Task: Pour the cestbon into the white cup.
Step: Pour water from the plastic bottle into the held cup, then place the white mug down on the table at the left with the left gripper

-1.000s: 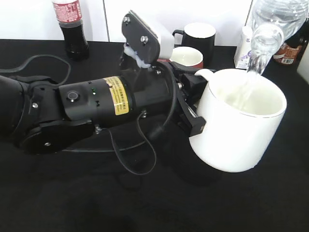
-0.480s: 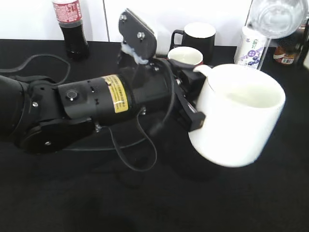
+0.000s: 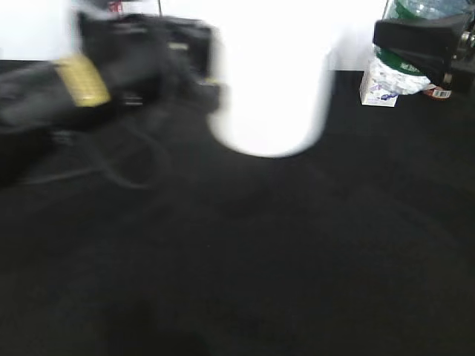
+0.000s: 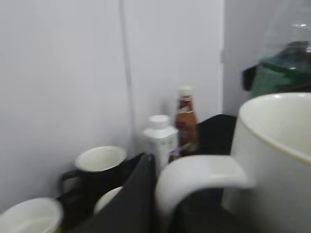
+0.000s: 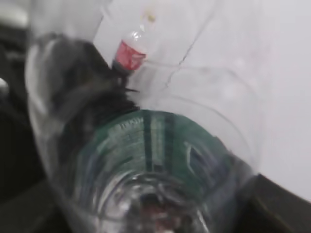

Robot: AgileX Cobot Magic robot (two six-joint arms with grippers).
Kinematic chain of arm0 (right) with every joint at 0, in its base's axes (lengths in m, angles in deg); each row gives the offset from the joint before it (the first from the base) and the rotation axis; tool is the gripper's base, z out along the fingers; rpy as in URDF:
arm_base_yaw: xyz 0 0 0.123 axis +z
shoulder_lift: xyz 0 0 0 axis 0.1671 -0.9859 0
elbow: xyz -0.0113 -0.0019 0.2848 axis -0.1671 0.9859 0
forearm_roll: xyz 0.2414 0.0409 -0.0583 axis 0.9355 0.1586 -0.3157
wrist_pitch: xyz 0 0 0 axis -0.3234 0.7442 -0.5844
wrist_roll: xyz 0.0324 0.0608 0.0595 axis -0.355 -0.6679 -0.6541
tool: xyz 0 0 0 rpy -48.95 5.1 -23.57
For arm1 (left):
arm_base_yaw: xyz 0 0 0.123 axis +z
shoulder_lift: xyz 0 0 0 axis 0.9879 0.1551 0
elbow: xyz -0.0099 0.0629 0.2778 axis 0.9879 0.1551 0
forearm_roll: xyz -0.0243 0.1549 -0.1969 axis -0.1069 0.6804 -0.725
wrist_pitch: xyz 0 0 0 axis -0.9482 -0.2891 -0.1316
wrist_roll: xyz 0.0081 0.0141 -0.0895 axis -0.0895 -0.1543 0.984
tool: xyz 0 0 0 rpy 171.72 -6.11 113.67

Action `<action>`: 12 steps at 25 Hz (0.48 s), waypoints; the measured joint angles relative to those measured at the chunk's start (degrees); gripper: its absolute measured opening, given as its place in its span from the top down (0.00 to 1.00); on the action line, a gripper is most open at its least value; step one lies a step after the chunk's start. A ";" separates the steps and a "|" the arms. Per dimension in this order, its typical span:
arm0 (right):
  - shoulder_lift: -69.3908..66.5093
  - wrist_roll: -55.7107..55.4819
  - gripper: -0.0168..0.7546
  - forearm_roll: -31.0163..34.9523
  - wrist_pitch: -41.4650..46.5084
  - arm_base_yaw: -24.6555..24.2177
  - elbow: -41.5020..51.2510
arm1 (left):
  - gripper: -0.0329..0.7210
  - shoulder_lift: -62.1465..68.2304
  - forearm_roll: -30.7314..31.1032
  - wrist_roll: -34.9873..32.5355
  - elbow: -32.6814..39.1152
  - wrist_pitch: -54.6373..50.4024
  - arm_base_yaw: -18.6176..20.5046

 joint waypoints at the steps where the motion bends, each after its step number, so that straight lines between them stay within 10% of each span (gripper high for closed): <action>1: 0.00 -0.34 0.35 0.00 1.59 0.00 0.00 | 0.89 -1.73 -0.06 -0.61 1.69 -0.05 2.15; 6: 0.00 -0.73 0.35 0.00 3.68 0.00 0.00 | 0.89 -5.54 -2.09 -2.08 10.22 3.81 14.05; 12: 0.00 -0.79 0.35 1.58 3.74 0.00 0.00 | 0.88 1.64 -14.34 -11.58 13.14 16.32 15.63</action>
